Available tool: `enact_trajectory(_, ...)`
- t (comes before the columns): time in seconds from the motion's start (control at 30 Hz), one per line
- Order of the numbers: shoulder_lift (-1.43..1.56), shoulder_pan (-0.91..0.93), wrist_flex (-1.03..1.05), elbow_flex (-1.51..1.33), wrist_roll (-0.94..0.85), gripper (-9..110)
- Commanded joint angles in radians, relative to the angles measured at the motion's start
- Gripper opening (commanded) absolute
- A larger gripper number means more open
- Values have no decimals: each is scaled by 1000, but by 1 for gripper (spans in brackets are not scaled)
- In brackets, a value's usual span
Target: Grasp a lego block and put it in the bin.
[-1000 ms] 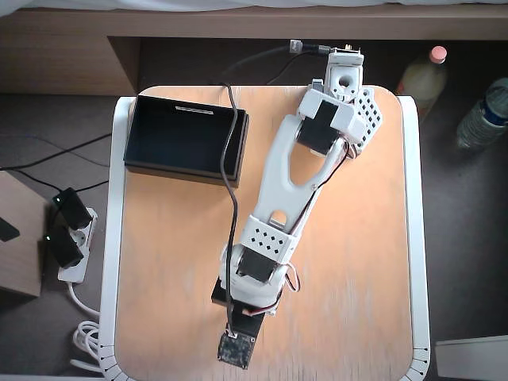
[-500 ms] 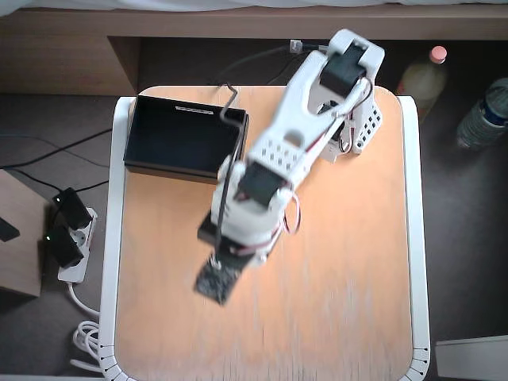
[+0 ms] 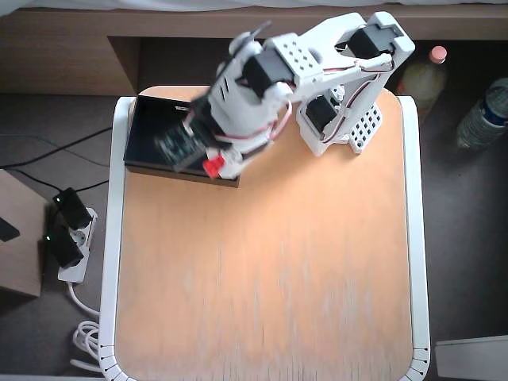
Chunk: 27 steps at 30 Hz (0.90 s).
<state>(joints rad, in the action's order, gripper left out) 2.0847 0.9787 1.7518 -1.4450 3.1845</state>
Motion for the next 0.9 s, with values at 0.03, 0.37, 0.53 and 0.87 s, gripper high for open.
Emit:
enact_trajectory(0.03, 49, 176, 11, 115, 8, 1)
enact_trajectory(0.37, -98, 373, -34, 114, 20, 1)
enact_trajectory(0.53, -186, 408, -121, 112, 6, 1)
enact_trajectory(0.87, -293, 426, -365, 15, -44, 1)
